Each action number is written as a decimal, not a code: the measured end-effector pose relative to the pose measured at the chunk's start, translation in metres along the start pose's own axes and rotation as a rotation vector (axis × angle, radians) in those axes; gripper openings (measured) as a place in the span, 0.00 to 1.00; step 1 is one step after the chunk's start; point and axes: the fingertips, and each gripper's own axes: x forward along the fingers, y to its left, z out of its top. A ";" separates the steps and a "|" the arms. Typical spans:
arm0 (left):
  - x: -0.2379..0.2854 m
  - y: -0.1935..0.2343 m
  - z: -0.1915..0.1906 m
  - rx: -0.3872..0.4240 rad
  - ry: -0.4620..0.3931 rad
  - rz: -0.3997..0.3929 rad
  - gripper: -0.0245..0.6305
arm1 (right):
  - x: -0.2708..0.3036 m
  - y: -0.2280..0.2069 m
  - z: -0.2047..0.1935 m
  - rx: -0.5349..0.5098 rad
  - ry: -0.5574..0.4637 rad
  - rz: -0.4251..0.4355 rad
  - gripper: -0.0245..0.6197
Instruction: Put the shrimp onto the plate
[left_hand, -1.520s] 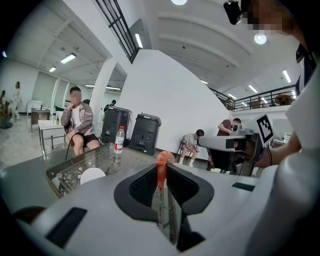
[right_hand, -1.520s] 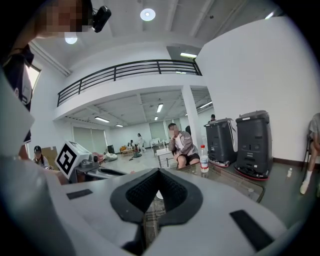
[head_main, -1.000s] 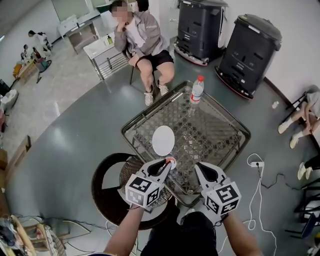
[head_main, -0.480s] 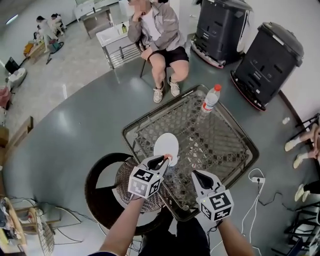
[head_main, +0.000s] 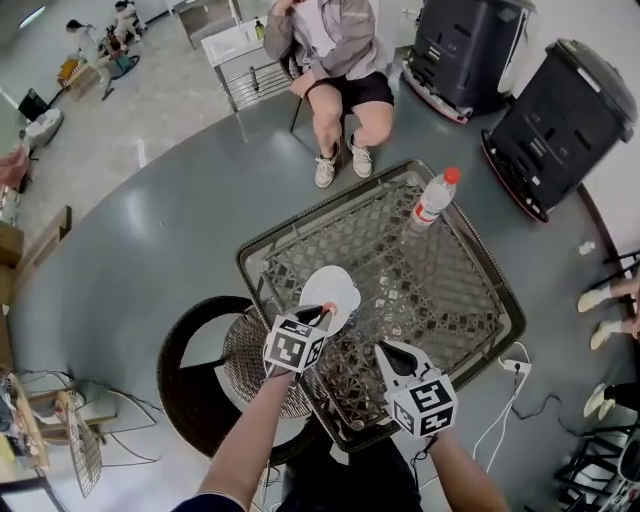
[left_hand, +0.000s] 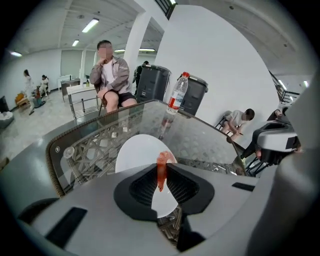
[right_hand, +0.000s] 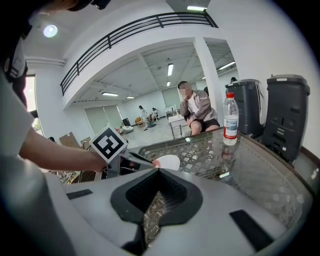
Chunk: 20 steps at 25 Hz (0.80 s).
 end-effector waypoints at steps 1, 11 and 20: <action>0.004 0.003 -0.002 -0.008 0.016 0.010 0.13 | 0.002 -0.001 -0.002 0.010 0.007 0.011 0.05; 0.026 0.016 -0.013 -0.041 0.130 0.094 0.14 | 0.014 -0.013 -0.009 0.045 0.036 0.080 0.05; 0.034 0.026 -0.014 -0.028 0.171 0.177 0.14 | 0.013 -0.017 -0.007 0.062 0.036 0.090 0.05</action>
